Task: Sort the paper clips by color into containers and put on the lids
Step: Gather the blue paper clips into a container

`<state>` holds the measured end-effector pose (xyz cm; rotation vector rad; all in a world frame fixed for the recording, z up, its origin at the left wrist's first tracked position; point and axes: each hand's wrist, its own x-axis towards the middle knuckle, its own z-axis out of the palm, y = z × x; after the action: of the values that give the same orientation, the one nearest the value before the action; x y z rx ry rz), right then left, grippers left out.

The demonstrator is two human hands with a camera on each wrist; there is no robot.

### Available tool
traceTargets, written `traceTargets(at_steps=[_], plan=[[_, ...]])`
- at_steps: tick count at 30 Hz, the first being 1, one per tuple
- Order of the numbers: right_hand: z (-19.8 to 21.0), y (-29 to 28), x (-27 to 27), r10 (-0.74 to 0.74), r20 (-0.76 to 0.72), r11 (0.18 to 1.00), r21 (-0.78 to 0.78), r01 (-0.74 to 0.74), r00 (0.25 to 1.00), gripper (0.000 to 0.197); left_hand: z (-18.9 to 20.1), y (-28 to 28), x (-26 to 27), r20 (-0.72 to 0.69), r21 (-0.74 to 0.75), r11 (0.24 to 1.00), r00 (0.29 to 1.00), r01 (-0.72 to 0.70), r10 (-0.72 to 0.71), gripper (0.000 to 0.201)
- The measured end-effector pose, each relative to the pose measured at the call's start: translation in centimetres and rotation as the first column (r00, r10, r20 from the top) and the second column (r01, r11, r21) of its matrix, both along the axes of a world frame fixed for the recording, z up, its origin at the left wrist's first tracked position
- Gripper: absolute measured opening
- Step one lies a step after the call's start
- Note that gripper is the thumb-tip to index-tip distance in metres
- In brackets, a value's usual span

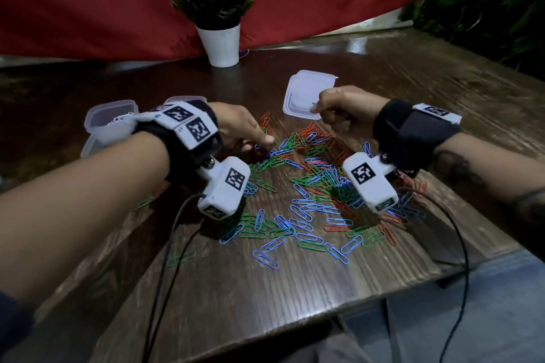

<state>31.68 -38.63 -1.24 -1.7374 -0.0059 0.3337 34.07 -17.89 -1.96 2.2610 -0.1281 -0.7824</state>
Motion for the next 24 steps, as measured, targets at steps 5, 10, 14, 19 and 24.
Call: traceTargets(at_steps=[5,10,14,19,24], plan=[[-0.4,1.0,0.8,0.077,0.043,0.988,-0.139,-0.071,0.996,0.04,0.2,0.1,-1.0,-0.099,-0.063,0.995,0.992,-0.081,0.075,0.032],[-0.5,2.7,1.3,0.302,-0.041,0.736,-0.625,-0.26,0.952,0.019,0.3,-0.1,-1.5,-0.093,0.009,0.992,0.988,-0.123,0.124,0.035],[-0.6,4.5,1.6,0.457,0.064,0.5,-0.843,-0.197,0.887,0.021,0.0,0.0,-1.1,-0.009,0.131,0.985,0.994,-0.11,0.113,0.042],[-0.5,5.2,2.7,0.534,0.002,0.345,-0.914,-0.216,0.846,0.023,0.1,1.5,-0.9,0.327,0.434,0.901,0.929,0.014,-0.173,0.029],[-0.9,5.2,3.3,0.47,-0.068,0.329,-0.912,-0.246,0.88,0.015,0.9,0.9,-2.3,0.348,0.449,0.838,0.804,0.309,-0.483,0.03]])
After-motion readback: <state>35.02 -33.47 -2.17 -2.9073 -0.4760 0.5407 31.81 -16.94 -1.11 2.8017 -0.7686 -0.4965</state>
